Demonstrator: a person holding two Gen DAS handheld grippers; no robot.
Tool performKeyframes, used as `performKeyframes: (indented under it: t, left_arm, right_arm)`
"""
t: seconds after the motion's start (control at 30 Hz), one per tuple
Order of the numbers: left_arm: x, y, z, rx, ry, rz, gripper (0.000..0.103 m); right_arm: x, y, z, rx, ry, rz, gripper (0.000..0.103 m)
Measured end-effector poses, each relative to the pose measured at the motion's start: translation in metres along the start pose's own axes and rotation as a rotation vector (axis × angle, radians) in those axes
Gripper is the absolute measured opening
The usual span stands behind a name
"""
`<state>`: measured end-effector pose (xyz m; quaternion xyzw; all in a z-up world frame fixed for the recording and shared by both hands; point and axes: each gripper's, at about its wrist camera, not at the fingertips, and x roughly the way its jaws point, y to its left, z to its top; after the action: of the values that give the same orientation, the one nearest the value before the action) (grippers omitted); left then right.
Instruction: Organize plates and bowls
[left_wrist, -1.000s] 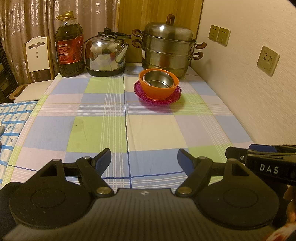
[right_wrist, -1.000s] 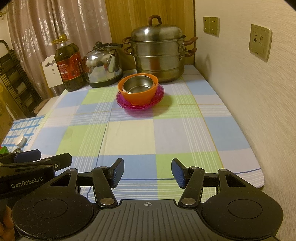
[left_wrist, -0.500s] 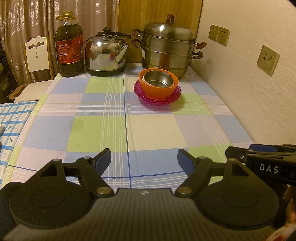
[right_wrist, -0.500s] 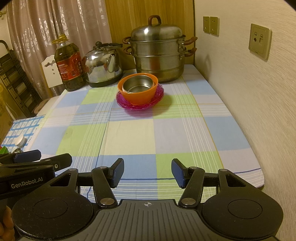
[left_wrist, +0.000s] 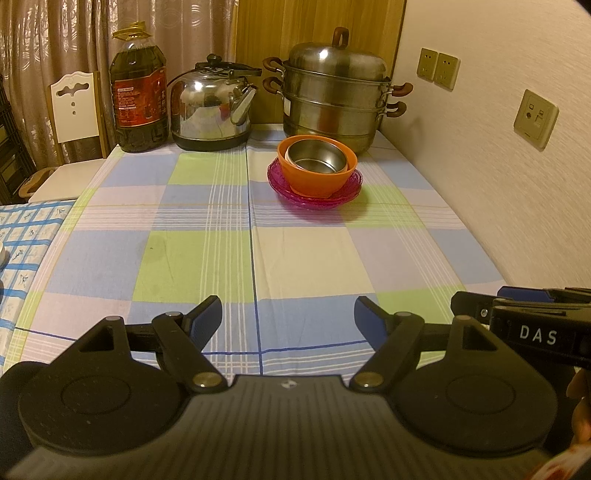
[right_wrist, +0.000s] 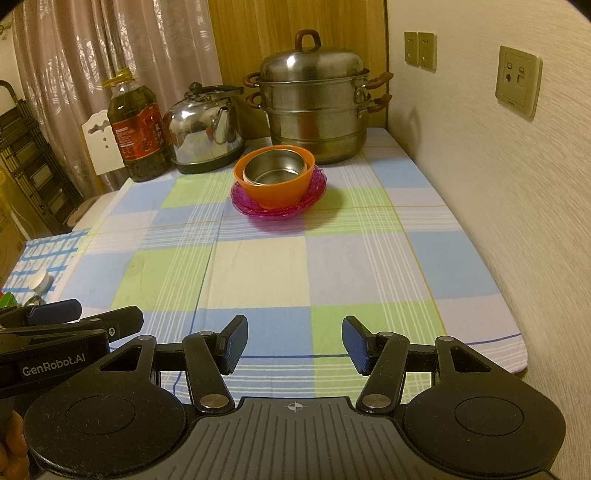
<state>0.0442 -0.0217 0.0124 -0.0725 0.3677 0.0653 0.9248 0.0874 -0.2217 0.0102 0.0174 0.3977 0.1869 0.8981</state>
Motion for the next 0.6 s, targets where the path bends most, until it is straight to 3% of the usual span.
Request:
performKeyframes:
  t: [0.6]
  left_arm:
    - [-0.0009, 0.0032, -0.0033, -0.010, -0.016, 0.006, 0.077]
  right_arm:
    - [0.0002, -0.0001, -0.0001, 0.001, 0.001, 0.000, 0.057]
